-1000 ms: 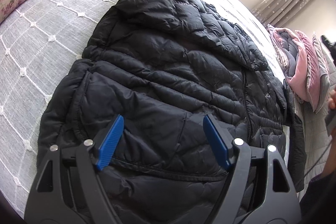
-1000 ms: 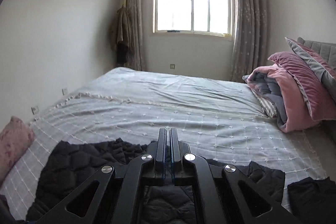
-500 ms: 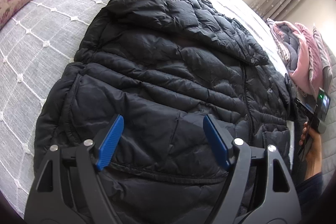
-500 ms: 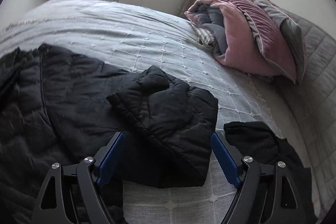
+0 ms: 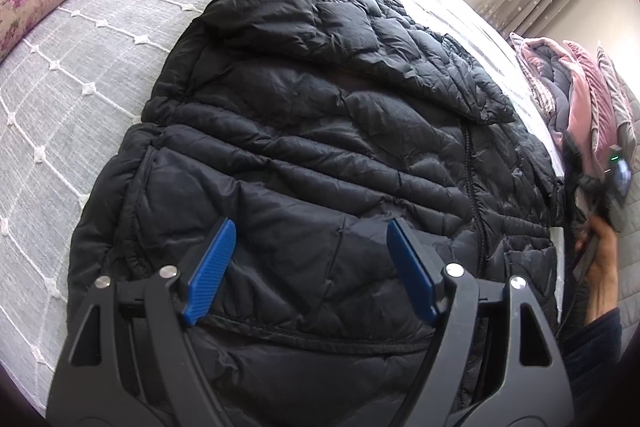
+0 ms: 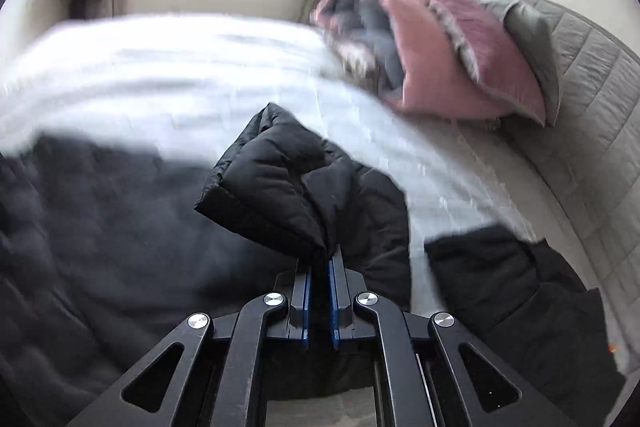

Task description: Fold large clothes

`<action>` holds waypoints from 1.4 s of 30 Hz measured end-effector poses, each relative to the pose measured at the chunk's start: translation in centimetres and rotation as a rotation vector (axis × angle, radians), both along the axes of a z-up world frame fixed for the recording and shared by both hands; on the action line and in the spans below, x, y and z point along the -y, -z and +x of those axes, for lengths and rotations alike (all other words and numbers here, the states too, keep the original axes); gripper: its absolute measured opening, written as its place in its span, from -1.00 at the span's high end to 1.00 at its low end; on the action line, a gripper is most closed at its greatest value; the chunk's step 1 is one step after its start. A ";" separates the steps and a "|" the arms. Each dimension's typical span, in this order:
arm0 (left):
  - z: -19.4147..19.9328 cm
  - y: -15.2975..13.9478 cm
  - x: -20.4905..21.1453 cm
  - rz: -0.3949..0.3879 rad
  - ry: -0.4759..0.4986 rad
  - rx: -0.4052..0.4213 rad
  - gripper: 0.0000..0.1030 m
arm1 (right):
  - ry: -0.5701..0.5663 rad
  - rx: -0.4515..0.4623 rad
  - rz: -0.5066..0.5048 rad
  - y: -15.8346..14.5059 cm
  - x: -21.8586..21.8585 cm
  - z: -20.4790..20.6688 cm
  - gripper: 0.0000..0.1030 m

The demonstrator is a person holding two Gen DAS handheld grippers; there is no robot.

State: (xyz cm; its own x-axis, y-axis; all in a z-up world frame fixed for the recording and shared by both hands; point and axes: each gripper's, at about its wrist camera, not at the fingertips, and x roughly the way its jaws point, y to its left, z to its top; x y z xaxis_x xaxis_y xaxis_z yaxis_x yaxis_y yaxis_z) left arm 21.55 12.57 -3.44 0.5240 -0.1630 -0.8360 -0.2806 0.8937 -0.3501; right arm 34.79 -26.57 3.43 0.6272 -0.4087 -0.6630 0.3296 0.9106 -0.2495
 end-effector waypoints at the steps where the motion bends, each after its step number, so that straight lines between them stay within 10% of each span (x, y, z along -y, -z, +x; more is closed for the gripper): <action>1: -0.1 -0.1 0.0 -0.004 -0.002 0.001 -0.52 | -0.021 0.046 0.001 -1.7 -0.7 -0.2 0.88; 9: -0.3 -0.3 -0.3 0.004 -0.016 0.007 -0.52 | -0.433 0.320 0.099 -12.7 -15.2 -2.5 0.88; 17: -0.6 -0.5 -1.9 -0.034 -0.042 0.010 -0.52 | -0.728 0.108 0.008 -2.0 -29.7 -2.1 0.88; 29: -0.5 -0.4 -2.2 -0.082 -0.045 -0.002 -0.52 | -0.822 -0.122 0.105 6.2 -29.5 -1.5 0.78; 33: -0.3 -0.2 -1.6 -0.088 -0.019 -0.003 -0.52 | -0.813 -0.229 0.178 7.8 -29.9 -1.2 0.45; 36: -0.2 -0.2 -1.4 -0.072 -0.013 0.004 -0.52 | -0.810 -0.274 0.364 7.0 -28.6 -1.0 -0.24; 42: -0.5 -0.6 -1.5 -0.096 -0.007 0.025 -0.52 | -0.699 -0.234 0.536 2.6 -23.0 -6.7 -0.26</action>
State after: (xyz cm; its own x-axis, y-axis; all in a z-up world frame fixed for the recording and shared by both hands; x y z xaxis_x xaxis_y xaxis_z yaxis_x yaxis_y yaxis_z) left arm 21.10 14.06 -2.81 0.5460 -0.2379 -0.8033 -0.2770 0.8536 -0.4411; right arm 28.09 -3.53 0.85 0.4417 0.4131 -0.7964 -0.3465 0.8974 0.2733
